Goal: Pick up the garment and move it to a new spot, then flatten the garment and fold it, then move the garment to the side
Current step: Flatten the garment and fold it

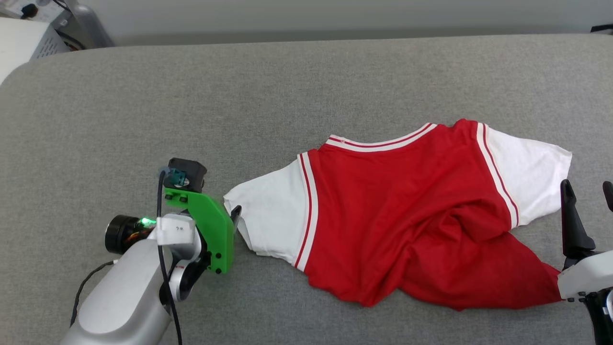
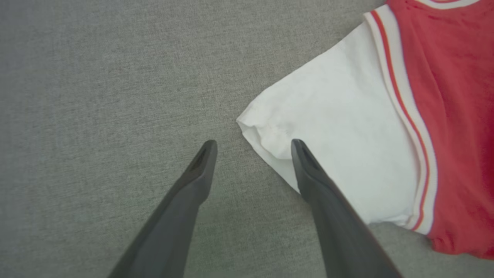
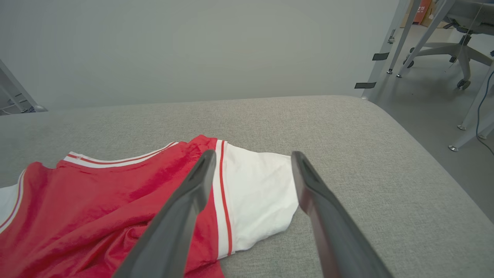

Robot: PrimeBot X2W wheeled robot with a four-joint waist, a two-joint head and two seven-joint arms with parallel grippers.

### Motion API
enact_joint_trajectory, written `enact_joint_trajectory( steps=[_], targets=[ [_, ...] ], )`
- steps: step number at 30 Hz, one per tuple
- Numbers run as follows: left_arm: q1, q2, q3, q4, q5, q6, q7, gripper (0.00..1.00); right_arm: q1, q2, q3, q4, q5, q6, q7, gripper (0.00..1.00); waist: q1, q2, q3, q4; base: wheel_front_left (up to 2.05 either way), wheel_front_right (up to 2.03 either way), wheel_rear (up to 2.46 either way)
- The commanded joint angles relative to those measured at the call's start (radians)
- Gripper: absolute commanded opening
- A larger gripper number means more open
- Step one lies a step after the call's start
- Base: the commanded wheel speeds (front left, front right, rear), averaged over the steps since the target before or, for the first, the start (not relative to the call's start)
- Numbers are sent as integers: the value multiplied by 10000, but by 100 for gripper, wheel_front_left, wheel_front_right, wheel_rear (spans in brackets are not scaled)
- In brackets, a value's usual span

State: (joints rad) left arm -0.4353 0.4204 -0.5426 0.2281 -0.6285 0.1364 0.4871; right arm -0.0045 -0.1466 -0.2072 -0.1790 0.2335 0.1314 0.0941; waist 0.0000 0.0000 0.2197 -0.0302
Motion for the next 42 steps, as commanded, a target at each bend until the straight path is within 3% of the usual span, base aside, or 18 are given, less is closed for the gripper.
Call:
enact_joint_trajectory(
  steps=[1, 8, 14, 15, 16, 20, 24, 28, 34, 42],
  targets=[
    [-250, -54, -20, 124, -30, 81, 105, 100, -149, -34, 11, -79, 56, -7, 27, 100, 0, 0, 340, -117, 0, 0, 0],
    [-951, -196, -277, 954, 243, 85, 348, 100, -331, -62, 30, -148, 36, -7, 38, 100, 0, 0, 814, -238, 0, 0, 0],
    [-1124, -388, -713, 1713, 296, -241, 657, 99, -417, -39, 87, -102, 20, -7, 10, 100, 0, 0, 1074, -280, 0, 0, 0],
    [-1091, -414, -840, 1814, 277, -352, 800, 31, -428, -46, 87, -87, 18, -7, 0, 100, 0, 0, 1098, -280, 0, 0, 0],
    [-1071, -418, -931, 1870, 295, -427, 853, 0, -442, -53, 85, -74, 16, -7, -4, 100, 0, 0, 1112, -278, 0, 0, 0],
    [-891, -451, -1131, 2054, 326, -546, 804, 0, -527, -278, 228, 3, -71, -7, 65, 100, 0, 0, 1067, -241, 0, 0, 0],
    [-775, -445, -901, 1980, 366, -317, 70, 0, -629, -617, 299, 91, -82, -7, 317, 100, 0, 0, 816, -135, 0, 0, 0],
    [-840, -289, -449, 1510, 491, 10, -992, 0, -662, -1004, 232, 322, 10, -7, 1273, 100, 0, 0, 575, 24, 0, 0, 0],
    [-918, 254, 114, -108, 397, 196, -1369, 0, -1128, -1755, 139, 600, 200, -7, 3834, 100, 0, 0, 558, 264, 0, 0, 0],
    [-392, 1297, 500, -2989, 18, 519, -199, 0, -2907, -2610, -67, 1211, 630, -7, 7343, 100, 0, 0, 1287, 649, 0, 0, 0]
  ],
)
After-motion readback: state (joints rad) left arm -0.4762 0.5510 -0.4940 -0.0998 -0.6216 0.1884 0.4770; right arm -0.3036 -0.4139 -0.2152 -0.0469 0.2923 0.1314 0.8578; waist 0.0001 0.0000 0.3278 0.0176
